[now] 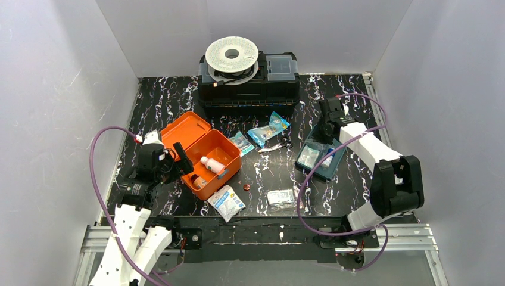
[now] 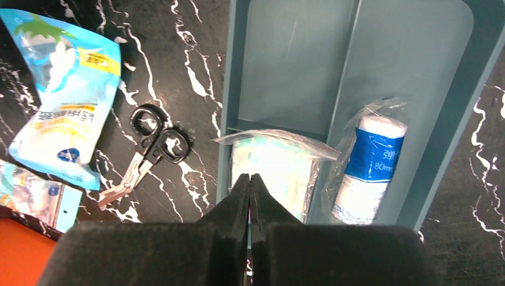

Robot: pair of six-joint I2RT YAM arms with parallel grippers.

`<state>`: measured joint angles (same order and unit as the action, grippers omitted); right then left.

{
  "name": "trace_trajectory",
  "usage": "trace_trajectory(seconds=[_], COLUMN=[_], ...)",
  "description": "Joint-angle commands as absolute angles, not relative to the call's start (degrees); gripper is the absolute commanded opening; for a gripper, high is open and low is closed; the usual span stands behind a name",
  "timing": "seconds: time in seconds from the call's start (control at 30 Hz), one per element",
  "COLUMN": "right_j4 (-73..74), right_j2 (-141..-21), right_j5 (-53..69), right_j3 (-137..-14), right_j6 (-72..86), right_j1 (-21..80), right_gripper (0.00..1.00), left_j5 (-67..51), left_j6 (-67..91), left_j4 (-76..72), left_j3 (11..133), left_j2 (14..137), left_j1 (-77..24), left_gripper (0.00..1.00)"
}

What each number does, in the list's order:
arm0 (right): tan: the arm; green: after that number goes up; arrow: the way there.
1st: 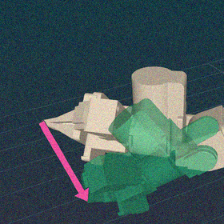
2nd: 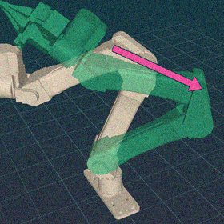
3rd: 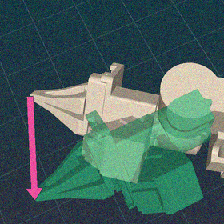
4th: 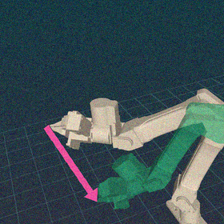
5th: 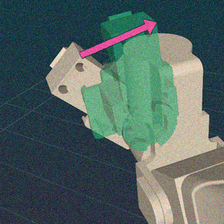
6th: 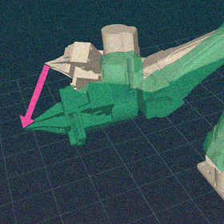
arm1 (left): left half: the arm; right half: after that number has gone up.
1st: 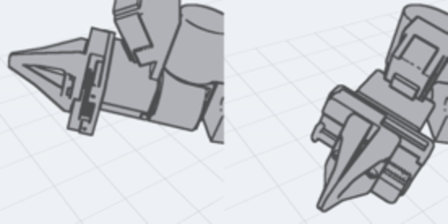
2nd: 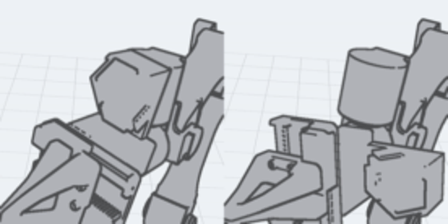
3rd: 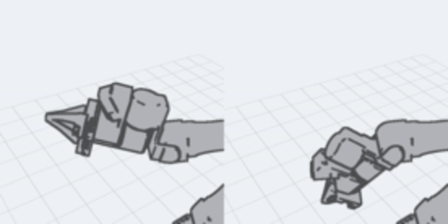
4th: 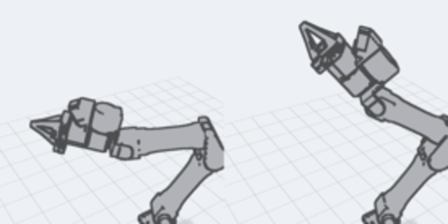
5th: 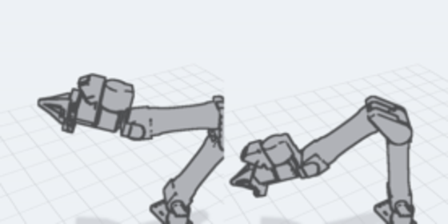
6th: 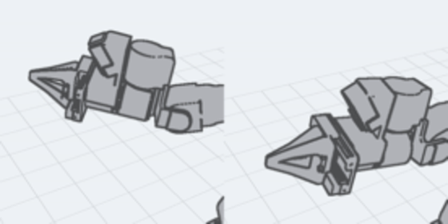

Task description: Organize the medicine kit

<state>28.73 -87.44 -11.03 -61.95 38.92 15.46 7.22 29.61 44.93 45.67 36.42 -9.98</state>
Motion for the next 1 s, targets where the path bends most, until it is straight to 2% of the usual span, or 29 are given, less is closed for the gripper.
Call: trace_trajectory(seconds=[0.0, 0.73, 0.97], right_j4=[30.15, 26.98, 28.19], right_j2=[-87.35, -100.08, -98.08], right_j5=[-14.15, -13.95, -14.1], right_j3=[-62.13, -60.2, -59.84], right_j6=[37.87, 38.99, 39.11], right_j1=[15.64, 14.42, 14.46], right_gripper=[0.01, 0.01, 0.01], left_j5=[7.21, 7.39, 7.21], left_j6=[29.0, 29.0, 29.0], left_j4=[44.91, 44.91, 44.91], left_j3=[45.7, 45.7, 45.7], left_j2=[35.92, 36.47, 36.49], left_j1=[-10.1, -10.1, -10.11], left_gripper=[0.98, 0.98, 0.98])
